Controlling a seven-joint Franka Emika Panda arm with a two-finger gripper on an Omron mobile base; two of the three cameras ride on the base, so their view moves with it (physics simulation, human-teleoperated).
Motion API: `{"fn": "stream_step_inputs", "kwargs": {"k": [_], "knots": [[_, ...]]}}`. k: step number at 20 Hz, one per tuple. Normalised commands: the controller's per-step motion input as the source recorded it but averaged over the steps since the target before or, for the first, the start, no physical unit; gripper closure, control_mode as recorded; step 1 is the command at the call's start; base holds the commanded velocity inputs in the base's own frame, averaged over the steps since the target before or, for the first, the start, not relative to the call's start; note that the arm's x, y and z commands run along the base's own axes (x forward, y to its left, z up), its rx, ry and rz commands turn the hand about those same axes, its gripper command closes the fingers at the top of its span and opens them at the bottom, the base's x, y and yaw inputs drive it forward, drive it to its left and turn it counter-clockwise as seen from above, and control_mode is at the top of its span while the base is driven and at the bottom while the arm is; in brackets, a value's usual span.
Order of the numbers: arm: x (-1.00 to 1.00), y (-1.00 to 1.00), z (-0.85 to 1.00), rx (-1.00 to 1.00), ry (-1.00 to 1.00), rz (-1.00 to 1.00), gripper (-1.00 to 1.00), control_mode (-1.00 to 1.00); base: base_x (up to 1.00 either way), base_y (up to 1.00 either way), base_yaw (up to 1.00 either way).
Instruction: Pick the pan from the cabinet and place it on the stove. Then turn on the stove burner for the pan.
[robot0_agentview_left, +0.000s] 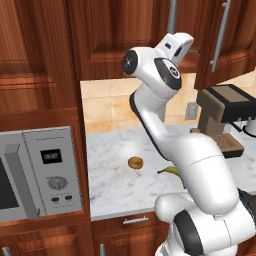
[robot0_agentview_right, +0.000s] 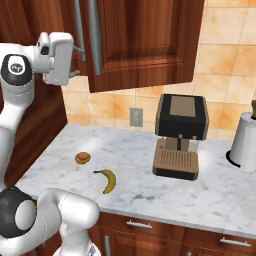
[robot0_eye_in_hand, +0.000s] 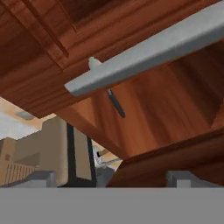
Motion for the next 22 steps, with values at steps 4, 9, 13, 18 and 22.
{"fn": "stream_step_inputs", "kwargs": {"k": [4, 9, 13, 18, 22], "knots": [[0.36, -0.33, -0.11, -0.08, 0.19, -0.12, -1.00, -1.00, 0.00, 0.00, 0.00], [0.14, -0.41, -0.10, -0.06, 0.16, -0.10, -1.00, -1.00, 0.00, 0.00, 0.00], [-0.36, -0.46, -0.22, -0.05, 0.04, -0.15, -1.00, -1.00, 0.00, 0.00, 0.00], [-0.79, -0.48, -0.19, -0.03, 0.00, -0.20, -1.00, -1.00, 0.00, 0.00, 0.00], [-0.68, -0.54, -0.08, -0.02, 0.03, -0.22, -1.00, -1.00, 0.00, 0.00, 0.00]]}}
